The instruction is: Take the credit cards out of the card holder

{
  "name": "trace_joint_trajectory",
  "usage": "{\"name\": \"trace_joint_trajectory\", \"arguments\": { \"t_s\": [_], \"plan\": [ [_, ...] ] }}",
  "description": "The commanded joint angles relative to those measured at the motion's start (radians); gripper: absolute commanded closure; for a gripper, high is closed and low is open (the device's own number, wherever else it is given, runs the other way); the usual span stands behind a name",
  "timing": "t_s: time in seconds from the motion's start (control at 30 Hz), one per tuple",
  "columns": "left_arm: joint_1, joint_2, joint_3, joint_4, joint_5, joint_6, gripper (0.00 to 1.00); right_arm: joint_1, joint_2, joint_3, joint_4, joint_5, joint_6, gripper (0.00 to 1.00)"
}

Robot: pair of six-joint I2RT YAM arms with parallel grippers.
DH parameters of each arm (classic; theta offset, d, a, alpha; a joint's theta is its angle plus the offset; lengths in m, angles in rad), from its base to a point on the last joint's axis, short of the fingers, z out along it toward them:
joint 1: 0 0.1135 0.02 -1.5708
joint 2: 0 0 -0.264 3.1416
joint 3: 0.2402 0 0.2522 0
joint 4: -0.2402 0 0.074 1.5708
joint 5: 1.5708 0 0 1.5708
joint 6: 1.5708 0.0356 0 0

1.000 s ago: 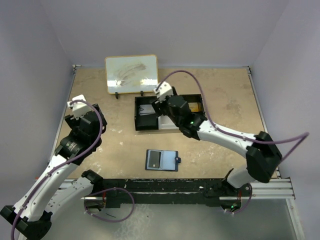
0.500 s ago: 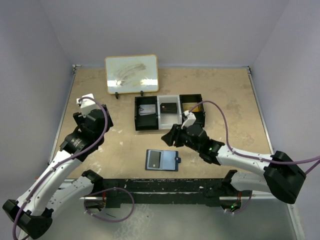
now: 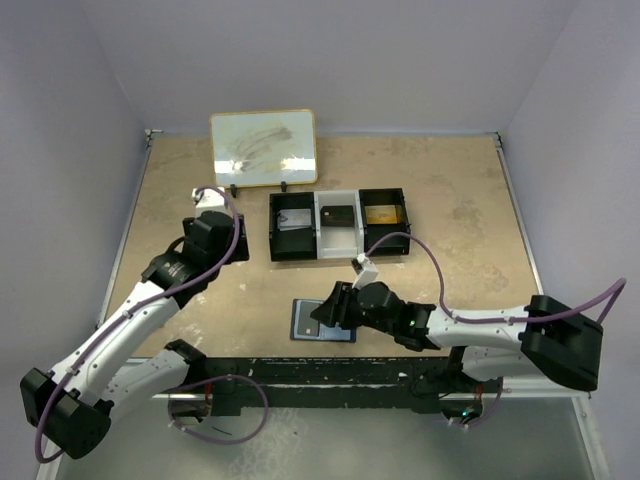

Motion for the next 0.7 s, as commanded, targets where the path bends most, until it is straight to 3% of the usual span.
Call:
{"name": "trace_joint_trajectory", "arguments": {
  "t_s": [0.0, 0.13, 0.37, 0.47, 0.67],
  "plan": [
    [0.005, 0.033, -0.001, 0.067, 0.141, 0.033, 0.32, 0.004, 0.001, -0.056, 0.063, 0.052, 0.083, 0.49],
    [-0.046, 0.075, -0.026, 0.121, 0.210, -0.088, 0.37, 0.003, 0.038, -0.104, 0.140, 0.048, 0.108, 0.51],
    [-0.353, 0.149, -0.129, 0.239, 0.160, -0.318, 0.47, 0.004, 0.048, -0.112, 0.149, 0.046, 0.142, 0.53],
    [-0.402, 0.156, -0.170, 0.295, 0.168, -0.368, 0.54, 0.004, 0.013, -0.105, 0.125, 0.076, 0.134, 0.54],
    [-0.433, 0.181, -0.231, 0.381, 0.232, -0.420, 0.64, 0.004, 0.053, -0.101, 0.248, 0.044, 0.112, 0.55]
  ]
}}
